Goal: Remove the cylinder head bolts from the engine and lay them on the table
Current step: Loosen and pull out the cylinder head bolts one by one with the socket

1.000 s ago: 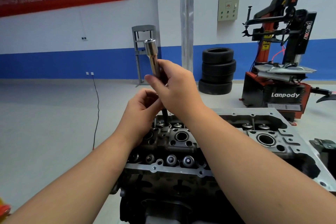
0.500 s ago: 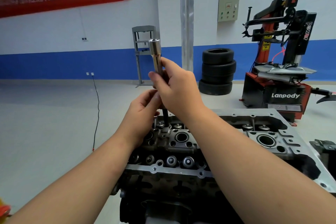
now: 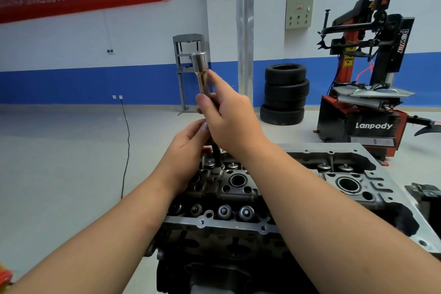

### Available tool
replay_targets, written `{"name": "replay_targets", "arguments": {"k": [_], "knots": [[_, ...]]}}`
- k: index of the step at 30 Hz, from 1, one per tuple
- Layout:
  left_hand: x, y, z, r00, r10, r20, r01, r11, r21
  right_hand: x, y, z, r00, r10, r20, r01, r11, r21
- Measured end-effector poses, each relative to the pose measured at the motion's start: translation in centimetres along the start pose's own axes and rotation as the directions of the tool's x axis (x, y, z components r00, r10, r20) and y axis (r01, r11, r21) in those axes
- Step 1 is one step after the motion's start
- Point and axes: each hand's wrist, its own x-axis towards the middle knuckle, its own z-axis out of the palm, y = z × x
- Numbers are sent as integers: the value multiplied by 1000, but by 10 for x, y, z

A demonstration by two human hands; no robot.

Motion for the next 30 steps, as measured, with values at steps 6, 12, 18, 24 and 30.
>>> {"name": "replay_targets", "arguments": {"k": [6,12,18,24,30], "knots": [[3,-3,-2,997,64,-45,-63,998,3,-4,-3,0,993,-107,-52,106,994,-21],[1,-4,-1,1000,16,-1,-16,999,39,0,-3,-1,999,25,-35,-23,998,54],[2,-3,-2,997,68,-35,-68,998,17,-2,-2,-1,989,-116,-94,113,993,-29],[1,-2,0,1000,-1,1,1,1000,10,1,-1,-2,999,-41,-8,41,999,17],[3,-2,-2,998,51,-49,-51,999,11,-1,-3,0,999,-6,53,4,999,35]]}}
